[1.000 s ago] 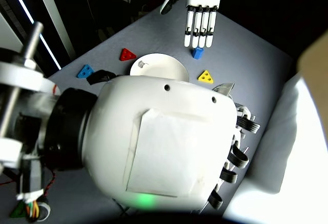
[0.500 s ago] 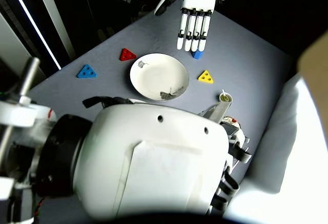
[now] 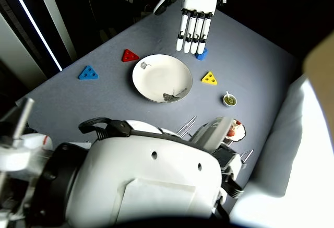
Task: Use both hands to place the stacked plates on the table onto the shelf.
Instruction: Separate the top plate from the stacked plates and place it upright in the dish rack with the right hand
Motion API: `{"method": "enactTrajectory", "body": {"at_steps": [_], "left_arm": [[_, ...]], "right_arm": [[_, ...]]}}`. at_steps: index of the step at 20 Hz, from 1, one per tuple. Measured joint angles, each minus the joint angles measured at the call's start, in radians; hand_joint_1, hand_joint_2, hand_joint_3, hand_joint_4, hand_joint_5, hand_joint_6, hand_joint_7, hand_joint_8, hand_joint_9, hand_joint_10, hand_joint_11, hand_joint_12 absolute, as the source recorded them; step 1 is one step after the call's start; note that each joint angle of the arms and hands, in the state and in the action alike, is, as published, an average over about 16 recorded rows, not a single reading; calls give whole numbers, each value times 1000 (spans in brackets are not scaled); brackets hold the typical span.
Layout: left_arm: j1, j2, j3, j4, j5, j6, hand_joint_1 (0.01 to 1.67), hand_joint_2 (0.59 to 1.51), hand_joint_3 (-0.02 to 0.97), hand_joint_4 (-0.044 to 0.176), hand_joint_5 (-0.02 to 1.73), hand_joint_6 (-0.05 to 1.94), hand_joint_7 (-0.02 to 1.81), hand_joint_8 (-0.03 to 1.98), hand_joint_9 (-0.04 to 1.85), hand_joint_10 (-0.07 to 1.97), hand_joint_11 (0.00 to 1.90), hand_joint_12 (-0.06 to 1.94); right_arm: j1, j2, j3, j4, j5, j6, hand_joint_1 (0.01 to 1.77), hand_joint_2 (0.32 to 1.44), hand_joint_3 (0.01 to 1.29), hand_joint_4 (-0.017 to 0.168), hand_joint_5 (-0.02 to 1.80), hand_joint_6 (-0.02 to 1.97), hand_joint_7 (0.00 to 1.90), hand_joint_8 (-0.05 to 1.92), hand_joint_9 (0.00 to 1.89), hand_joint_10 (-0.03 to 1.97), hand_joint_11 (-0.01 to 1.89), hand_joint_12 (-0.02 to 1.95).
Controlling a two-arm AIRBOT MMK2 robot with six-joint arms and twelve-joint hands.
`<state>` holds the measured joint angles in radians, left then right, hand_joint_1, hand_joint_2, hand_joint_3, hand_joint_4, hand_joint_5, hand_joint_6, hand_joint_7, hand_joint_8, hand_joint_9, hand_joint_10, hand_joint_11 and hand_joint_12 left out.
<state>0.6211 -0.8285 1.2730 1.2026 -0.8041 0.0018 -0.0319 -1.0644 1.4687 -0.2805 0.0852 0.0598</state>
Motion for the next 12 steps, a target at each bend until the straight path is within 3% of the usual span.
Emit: {"method": "enactTrajectory", "body": {"at_steps": [12], "left_arm": [[28, -56, 2, 44, -14, 0, 100, 948, 4, 3, 88, 12, 120, 12, 125, 5, 115, 36]], "right_arm": [[-32, -27, 43, 16, -14, 10, 1486, 962, 12, -8, 848, 1062, 1021, 688, 1069, 787, 980, 1371]]}}
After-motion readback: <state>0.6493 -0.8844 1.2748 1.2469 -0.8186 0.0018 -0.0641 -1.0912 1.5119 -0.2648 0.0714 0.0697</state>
